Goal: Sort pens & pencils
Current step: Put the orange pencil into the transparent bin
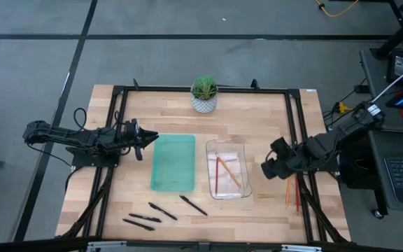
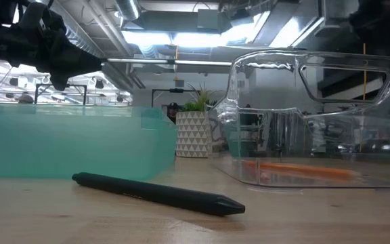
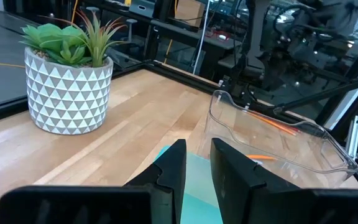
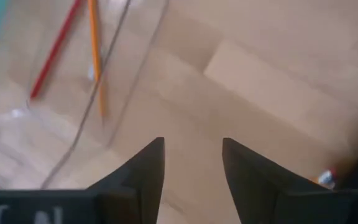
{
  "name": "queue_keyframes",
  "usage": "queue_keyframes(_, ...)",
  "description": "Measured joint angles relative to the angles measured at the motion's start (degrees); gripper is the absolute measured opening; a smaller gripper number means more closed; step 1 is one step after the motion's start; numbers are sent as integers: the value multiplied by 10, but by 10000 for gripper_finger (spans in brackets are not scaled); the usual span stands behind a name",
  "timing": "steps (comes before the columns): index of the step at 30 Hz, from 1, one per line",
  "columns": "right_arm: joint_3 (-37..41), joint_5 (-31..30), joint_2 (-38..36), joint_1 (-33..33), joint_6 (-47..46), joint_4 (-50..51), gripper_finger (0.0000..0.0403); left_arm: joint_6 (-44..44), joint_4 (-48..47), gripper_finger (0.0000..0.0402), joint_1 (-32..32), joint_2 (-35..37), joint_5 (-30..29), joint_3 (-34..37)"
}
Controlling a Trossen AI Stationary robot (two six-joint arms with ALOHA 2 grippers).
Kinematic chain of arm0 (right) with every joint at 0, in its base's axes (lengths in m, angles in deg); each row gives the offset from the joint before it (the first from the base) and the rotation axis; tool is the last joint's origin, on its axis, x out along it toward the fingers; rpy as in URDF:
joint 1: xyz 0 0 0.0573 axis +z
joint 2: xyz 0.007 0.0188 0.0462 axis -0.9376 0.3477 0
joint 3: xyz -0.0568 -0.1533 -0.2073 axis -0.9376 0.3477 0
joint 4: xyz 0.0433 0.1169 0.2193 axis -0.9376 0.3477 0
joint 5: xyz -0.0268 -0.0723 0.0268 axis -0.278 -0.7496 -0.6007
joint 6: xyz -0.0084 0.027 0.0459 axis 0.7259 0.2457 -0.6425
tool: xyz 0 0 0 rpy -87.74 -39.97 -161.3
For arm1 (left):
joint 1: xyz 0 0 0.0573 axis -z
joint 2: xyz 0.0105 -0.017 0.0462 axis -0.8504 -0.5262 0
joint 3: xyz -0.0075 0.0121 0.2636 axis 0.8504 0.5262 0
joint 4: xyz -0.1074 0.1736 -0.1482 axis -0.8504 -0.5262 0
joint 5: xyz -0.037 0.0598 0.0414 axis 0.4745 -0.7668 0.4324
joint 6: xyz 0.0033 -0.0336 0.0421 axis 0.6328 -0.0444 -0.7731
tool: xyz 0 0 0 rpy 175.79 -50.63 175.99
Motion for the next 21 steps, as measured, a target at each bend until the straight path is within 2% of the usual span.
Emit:
queue_keyframes(5,0,19,25,79,-101,30,162,0,3,69,0,0,0,0)
queue_keyframes(9,0,73,66,148,-219,73,162,0,4,69,0,0,0,0)
queue_keyframes(12,0,85,99,184,-281,68,162,0,4,69,0,0,0,0)
queue_keyframes(15,0,98,135,197,-313,63,162,0,4,69,0,0,0,0)
queue_keyframes(21,0,132,209,195,-319,67,162,0,4,69,0,0,0,0)
